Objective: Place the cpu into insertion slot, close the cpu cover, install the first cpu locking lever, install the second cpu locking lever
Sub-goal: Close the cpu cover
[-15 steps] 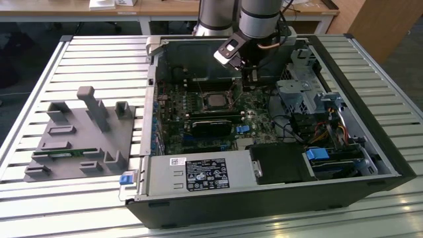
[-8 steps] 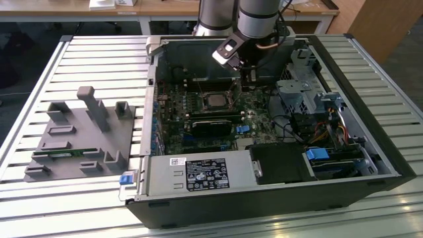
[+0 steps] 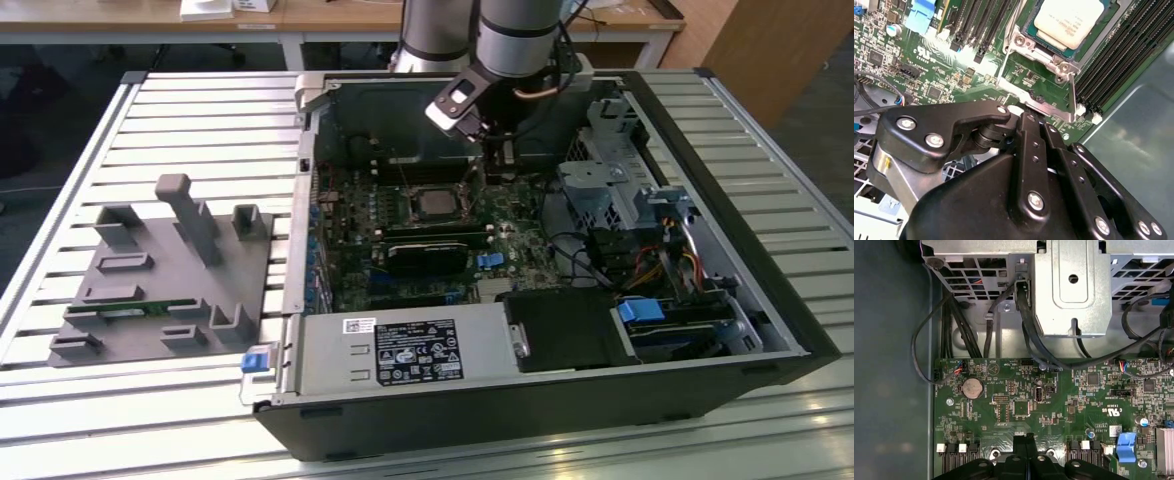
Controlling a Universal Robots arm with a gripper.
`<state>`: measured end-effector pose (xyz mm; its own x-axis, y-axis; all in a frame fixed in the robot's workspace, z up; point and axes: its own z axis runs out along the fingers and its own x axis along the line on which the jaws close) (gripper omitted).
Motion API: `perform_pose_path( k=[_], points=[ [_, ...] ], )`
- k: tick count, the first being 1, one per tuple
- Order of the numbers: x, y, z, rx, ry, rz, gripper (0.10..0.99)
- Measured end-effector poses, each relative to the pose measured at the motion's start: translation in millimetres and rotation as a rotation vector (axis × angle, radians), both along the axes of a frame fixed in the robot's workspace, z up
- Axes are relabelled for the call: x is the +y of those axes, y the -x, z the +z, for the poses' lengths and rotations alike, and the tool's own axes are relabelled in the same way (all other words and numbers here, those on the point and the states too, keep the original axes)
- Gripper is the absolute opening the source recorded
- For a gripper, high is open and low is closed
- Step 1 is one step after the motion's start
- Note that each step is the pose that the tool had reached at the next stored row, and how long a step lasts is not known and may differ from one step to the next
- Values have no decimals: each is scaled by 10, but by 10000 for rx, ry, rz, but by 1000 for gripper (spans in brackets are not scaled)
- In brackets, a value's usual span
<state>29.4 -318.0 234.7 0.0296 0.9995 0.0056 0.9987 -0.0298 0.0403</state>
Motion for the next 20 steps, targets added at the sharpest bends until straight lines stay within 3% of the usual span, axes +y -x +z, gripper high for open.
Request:
perform_pose_path(
  k=[20],
  points=[
    [0,73,0,1,1,0,122]
  ],
)
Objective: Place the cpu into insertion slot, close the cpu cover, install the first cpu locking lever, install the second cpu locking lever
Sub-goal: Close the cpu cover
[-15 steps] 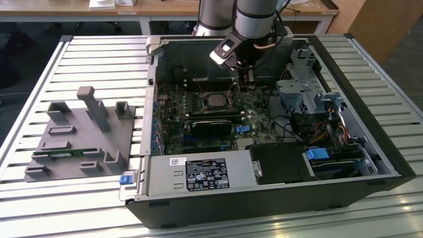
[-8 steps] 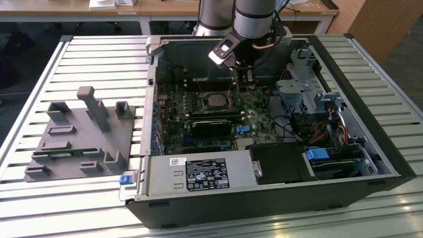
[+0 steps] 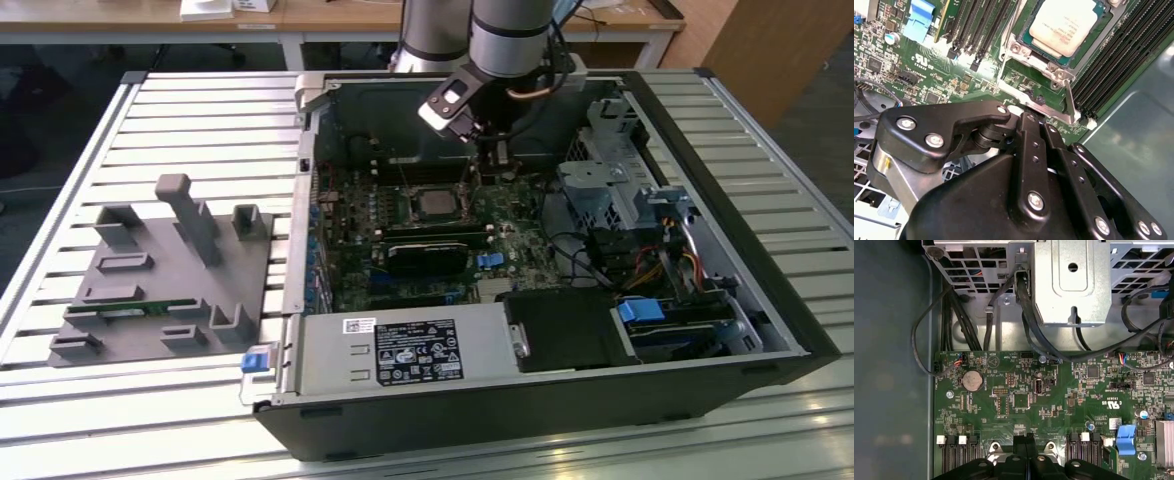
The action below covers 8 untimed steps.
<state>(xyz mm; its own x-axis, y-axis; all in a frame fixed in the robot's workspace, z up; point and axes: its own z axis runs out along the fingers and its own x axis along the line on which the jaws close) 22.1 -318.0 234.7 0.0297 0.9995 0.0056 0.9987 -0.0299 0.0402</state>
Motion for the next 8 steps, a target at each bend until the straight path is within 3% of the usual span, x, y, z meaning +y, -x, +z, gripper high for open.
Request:
perform_pose_path(
  k=[8],
  points=[
    [0,29,-1,0,0,0,122]
  ],
)
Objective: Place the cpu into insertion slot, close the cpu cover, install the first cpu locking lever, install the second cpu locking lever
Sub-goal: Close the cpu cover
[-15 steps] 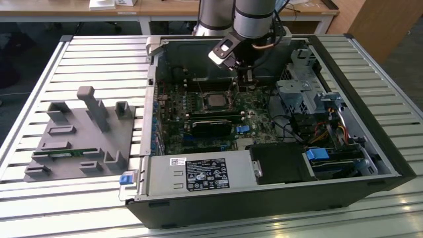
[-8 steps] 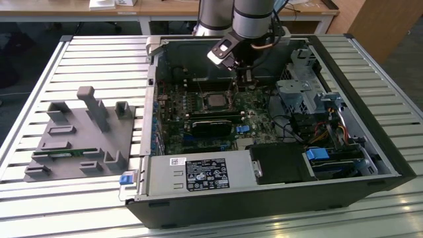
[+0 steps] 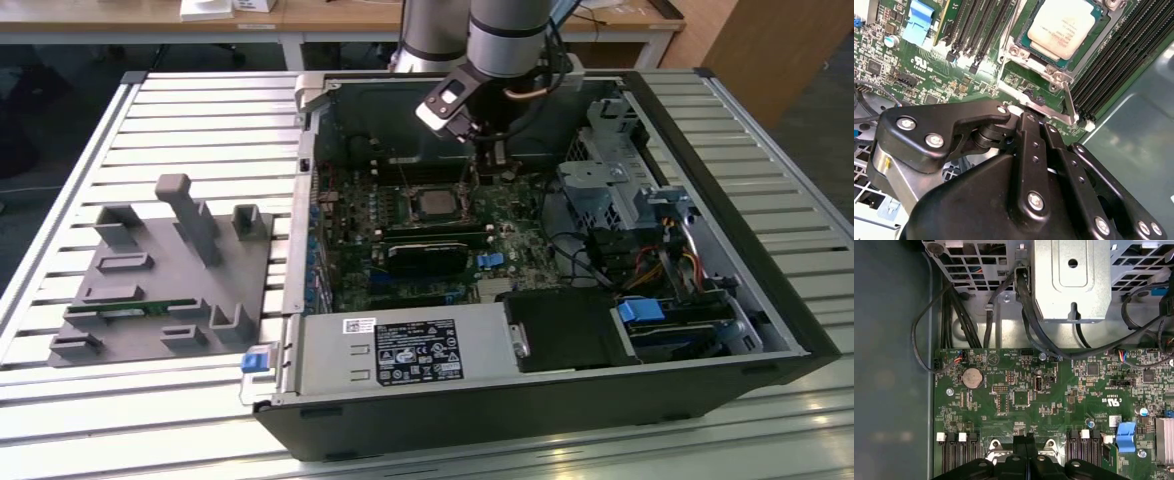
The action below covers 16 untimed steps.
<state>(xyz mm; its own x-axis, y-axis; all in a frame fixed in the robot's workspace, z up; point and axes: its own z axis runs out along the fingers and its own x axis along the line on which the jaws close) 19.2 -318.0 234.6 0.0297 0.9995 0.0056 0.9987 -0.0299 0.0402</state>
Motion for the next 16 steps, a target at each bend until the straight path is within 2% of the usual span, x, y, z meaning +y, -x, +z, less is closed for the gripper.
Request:
perform_pose_path(
  k=[16],
  points=[
    [0,67,-18,-1,-1,0,122]
  ],
)
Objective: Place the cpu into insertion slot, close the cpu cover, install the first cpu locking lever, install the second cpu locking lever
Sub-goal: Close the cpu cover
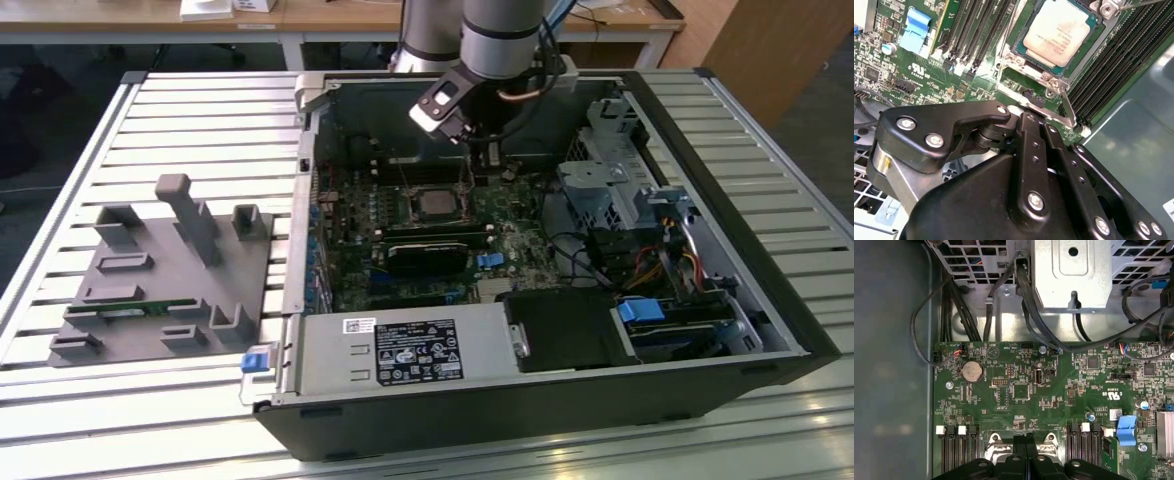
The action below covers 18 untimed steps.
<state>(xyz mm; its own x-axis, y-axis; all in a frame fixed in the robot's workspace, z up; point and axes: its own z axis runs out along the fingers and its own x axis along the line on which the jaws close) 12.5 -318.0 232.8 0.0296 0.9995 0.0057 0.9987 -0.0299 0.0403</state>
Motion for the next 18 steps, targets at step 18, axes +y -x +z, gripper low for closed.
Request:
perform_pose_path(
  k=[18],
  points=[
    [-3,183,-80,1,3,0,122]
  ],
)
